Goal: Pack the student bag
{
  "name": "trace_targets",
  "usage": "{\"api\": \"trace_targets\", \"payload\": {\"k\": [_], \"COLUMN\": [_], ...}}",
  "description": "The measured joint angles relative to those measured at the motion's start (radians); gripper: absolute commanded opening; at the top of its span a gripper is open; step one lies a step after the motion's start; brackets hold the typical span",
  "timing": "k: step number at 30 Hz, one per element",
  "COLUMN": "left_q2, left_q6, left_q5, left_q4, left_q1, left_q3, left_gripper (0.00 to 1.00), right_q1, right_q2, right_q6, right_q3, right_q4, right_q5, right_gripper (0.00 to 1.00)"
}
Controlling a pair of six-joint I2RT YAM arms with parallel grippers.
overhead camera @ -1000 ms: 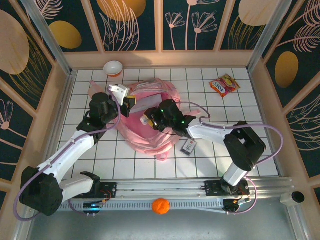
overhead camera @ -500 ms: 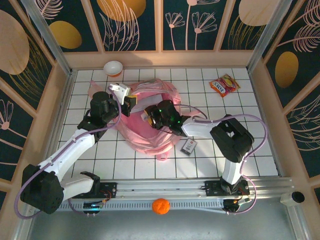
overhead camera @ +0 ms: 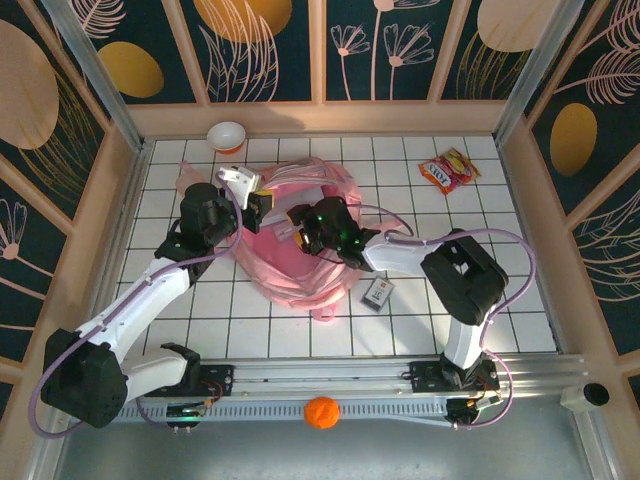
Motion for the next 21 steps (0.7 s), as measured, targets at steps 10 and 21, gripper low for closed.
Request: {"api": "trace_targets", "payload": {"k": [10,21], "left_q2": [0.010,0.074], "left_q6": [0.117,0.631], "left_q5": [0.067,0.251], "left_q4": [-0.001,-0.198], "left_q1": [0.002,-0.051], "left_q3": [0.000,-0.015], "left_gripper": [0.00,0.01], "right_q1": [-0.002,-0.106], "right_q2": [-0.367,-0.647], "right_q6": [-0.271,-0.480], "right_q3": [-0.023,-0.096], "right_q4": [-0.126,-0.486], "right_q5": [0.010,0.027], "right_gripper": [0.57,0.51]}}
